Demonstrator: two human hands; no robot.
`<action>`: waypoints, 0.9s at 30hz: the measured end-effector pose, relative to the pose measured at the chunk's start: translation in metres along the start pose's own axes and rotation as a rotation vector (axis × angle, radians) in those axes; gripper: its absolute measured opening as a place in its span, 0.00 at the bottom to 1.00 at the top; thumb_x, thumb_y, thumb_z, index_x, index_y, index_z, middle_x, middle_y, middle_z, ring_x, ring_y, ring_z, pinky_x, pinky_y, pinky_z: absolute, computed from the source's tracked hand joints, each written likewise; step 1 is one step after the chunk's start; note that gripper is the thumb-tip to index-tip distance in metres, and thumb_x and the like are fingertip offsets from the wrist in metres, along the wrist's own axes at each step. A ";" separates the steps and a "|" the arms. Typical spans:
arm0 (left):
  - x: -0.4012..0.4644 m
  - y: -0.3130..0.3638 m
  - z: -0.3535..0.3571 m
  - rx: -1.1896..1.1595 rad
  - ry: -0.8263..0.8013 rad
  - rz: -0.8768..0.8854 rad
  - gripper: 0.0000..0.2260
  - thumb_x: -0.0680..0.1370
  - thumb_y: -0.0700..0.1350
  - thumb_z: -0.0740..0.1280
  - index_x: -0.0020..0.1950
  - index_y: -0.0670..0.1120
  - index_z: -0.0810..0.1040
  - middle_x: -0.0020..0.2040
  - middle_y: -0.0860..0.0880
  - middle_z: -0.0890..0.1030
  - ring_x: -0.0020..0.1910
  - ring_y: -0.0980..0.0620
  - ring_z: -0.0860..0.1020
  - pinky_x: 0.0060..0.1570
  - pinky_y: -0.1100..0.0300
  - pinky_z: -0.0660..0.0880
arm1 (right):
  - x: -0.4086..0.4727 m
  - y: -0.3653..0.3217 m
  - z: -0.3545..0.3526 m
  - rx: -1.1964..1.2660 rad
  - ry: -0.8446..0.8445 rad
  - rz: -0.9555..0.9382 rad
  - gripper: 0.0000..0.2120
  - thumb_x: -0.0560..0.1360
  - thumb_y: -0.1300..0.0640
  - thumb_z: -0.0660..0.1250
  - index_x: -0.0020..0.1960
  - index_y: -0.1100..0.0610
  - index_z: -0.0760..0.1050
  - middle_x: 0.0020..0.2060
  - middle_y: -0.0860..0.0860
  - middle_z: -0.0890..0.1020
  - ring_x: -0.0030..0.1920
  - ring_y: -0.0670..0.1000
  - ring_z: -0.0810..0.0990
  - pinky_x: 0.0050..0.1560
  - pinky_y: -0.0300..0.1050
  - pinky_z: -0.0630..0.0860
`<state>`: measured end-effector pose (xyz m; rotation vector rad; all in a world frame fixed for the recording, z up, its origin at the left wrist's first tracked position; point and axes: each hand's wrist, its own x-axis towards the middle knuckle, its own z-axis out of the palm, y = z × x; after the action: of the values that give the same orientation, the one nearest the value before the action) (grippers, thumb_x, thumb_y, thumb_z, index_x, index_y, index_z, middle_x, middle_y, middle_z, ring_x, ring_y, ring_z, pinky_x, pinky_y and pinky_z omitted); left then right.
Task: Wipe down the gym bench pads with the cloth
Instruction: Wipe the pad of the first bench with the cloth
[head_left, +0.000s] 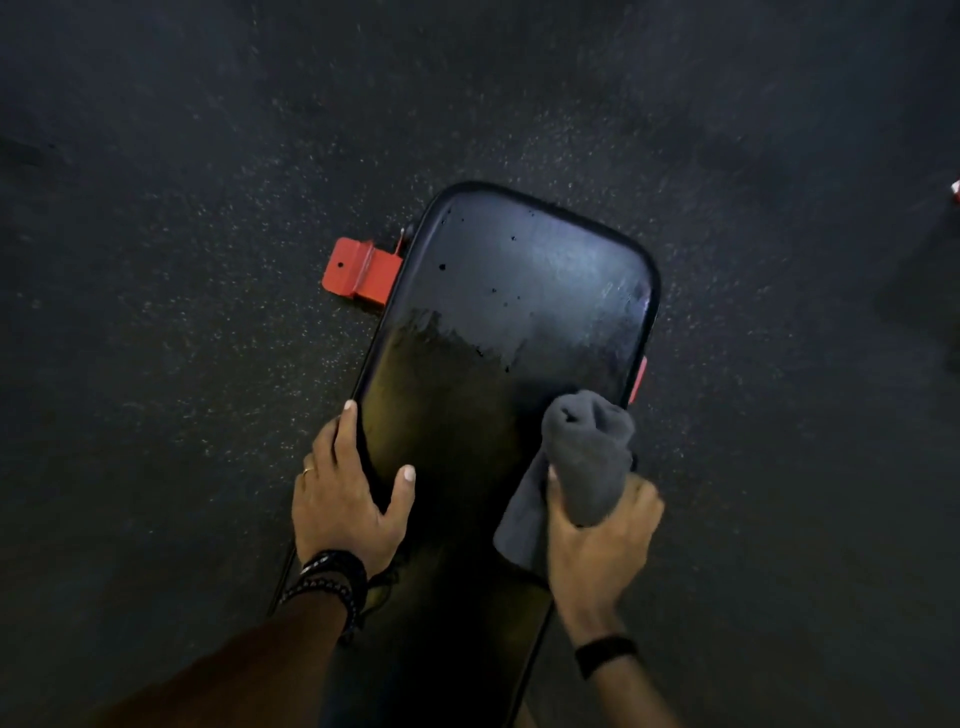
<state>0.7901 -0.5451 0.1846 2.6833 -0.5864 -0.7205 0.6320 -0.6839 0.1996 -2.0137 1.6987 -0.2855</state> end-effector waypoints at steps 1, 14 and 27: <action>0.001 0.001 0.000 -0.004 0.005 0.001 0.37 0.74 0.65 0.55 0.78 0.47 0.53 0.71 0.40 0.67 0.65 0.38 0.71 0.59 0.40 0.72 | 0.016 -0.004 0.003 -0.054 0.011 -0.078 0.27 0.67 0.43 0.77 0.55 0.54 0.67 0.48 0.59 0.74 0.48 0.61 0.74 0.43 0.61 0.76; 0.004 0.001 0.004 0.016 0.007 -0.002 0.37 0.74 0.66 0.55 0.76 0.45 0.58 0.68 0.39 0.70 0.62 0.37 0.74 0.56 0.41 0.74 | 0.063 -0.061 0.036 -0.254 -0.181 -0.910 0.21 0.68 0.42 0.70 0.55 0.52 0.77 0.49 0.54 0.78 0.48 0.57 0.74 0.47 0.52 0.64; 0.002 -0.003 0.001 0.008 -0.029 -0.023 0.37 0.73 0.66 0.56 0.77 0.49 0.55 0.70 0.42 0.70 0.63 0.39 0.74 0.57 0.42 0.74 | 0.074 -0.136 0.087 -0.221 -0.236 -1.106 0.21 0.67 0.43 0.72 0.56 0.53 0.78 0.54 0.54 0.78 0.55 0.57 0.73 0.53 0.55 0.64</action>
<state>0.7922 -0.5440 0.1820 2.6950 -0.5669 -0.7661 0.8048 -0.7211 0.1807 -2.8293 0.3457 -0.1950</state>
